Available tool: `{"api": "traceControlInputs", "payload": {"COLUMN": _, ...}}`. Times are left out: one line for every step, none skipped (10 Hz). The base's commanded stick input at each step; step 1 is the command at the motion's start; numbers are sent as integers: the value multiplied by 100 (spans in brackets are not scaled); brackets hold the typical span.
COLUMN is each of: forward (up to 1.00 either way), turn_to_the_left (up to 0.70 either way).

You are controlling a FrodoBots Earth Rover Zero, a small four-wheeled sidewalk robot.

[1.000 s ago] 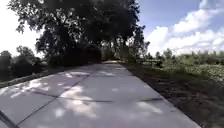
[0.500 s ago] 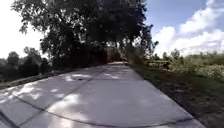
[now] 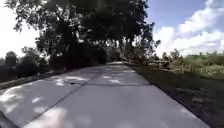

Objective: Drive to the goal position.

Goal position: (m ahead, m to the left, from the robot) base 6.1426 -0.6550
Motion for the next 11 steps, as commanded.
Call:
{"api": "traceControlInputs", "payload": {"forward": 85, "turn_to_the_left": 0}}
{"api": "traceControlInputs", "payload": {"forward": 85, "turn_to_the_left": 0}}
{"api": "traceControlInputs", "payload": {"forward": 85, "turn_to_the_left": 0}}
{"api": "traceControlInputs", "payload": {"forward": 85, "turn_to_the_left": 0}}
{"api": "traceControlInputs", "payload": {"forward": 85, "turn_to_the_left": 0}}
{"api": "traceControlInputs", "payload": {"forward": 85, "turn_to_the_left": 0}}
{"api": "traceControlInputs", "payload": {"forward": 85, "turn_to_the_left": 0}}
{"api": "traceControlInputs", "payload": {"forward": 85, "turn_to_the_left": 0}}
{"api": "traceControlInputs", "payload": {"forward": 85, "turn_to_the_left": 0}}
{"api": "traceControlInputs", "payload": {"forward": 85, "turn_to_the_left": 0}}
{"api": "traceControlInputs", "payload": {"forward": 85, "turn_to_the_left": 0}}
